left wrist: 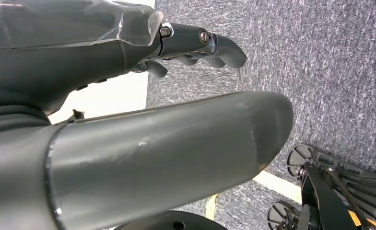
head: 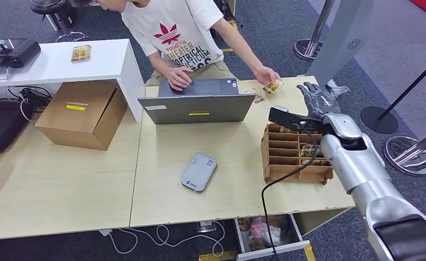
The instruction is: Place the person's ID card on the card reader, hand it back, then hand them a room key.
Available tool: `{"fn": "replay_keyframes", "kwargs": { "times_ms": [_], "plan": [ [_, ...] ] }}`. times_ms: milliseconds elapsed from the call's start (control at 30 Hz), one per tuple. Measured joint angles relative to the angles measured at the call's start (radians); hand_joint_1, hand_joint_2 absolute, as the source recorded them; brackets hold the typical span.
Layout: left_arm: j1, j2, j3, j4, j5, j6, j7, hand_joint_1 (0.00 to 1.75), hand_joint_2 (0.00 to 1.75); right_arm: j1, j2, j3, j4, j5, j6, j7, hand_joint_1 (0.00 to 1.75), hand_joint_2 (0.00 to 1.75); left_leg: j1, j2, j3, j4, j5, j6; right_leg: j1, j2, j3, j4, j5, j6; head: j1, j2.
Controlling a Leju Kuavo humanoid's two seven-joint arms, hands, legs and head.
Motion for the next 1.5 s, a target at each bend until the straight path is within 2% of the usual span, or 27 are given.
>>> {"fn": "replay_keyframes", "kwargs": {
  "times_ms": [933, 1500],
  "plan": [
    [-0.001, -0.002, 0.0, 0.0, -0.012, -0.013, -0.011, 0.0, 0.0, -0.018, -0.012, 0.042, 0.064, -0.034, 0.04, -0.027, 0.0, 1.75, 0.0, 0.0, 0.0, 0.0, 0.0, 0.0, 0.0, 0.0, 0.0, 0.0, 0.0, 0.0, 0.0, 0.0],
    [-0.008, -0.001, 0.0, 0.0, -0.018, -0.021, -0.01, 0.0, 0.0, -0.034, -0.011, 0.049, 0.107, -0.043, 0.019, -0.03, 0.0, 1.75, 0.0, 0.0, 0.0, 0.0, 0.0, 0.0, 0.0, 0.0, 0.0, 0.0, 0.0, 0.0, 0.0, 0.0]
  ]
}}
